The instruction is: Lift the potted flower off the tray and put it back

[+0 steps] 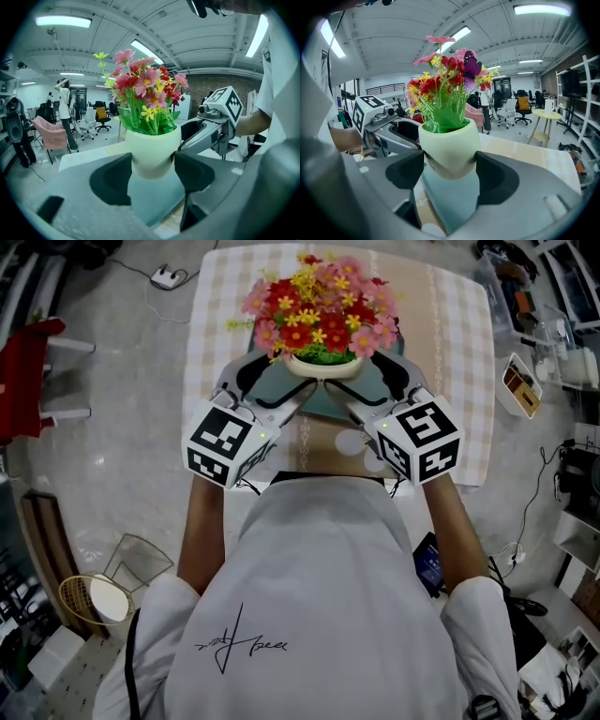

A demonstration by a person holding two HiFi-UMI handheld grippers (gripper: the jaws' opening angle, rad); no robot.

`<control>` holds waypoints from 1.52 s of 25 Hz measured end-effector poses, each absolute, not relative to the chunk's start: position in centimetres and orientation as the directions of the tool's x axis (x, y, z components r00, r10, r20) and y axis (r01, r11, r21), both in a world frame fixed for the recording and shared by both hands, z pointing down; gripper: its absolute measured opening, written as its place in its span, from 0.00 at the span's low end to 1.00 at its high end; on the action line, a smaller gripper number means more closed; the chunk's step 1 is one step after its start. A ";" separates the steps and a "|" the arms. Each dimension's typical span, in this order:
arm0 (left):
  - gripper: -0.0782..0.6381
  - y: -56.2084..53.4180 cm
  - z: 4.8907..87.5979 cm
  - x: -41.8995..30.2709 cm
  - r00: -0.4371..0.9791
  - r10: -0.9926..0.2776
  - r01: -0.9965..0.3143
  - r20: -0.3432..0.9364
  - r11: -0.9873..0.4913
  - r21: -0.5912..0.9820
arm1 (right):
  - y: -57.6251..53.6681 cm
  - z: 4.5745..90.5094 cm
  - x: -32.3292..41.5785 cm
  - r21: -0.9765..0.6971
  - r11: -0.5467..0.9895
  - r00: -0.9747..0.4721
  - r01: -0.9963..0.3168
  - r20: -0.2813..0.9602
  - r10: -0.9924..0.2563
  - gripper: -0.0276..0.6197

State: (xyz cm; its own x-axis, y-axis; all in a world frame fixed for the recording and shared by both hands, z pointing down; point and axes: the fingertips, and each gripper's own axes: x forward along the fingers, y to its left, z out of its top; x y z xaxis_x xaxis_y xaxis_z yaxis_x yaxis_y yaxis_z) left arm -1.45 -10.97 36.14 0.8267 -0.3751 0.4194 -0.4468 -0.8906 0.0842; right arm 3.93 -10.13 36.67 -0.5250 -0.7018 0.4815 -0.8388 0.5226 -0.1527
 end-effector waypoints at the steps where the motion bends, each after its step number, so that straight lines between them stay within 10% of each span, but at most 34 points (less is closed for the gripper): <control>1: 0.50 -11.1 36.3 -1.5 0.824 -0.377 -0.450 0.424 -0.889 0.084 | -10.2 36.8 3.9 -0.155 0.526 -0.528 -0.837 0.483 -0.698 0.59; 38: 0.50 -11.8 41.0 -8.0 0.720 -0.500 -0.628 0.481 -0.764 0.146 | -12.1 41.3 -2.3 -0.215 0.673 -0.668 -0.707 0.516 -0.536 0.59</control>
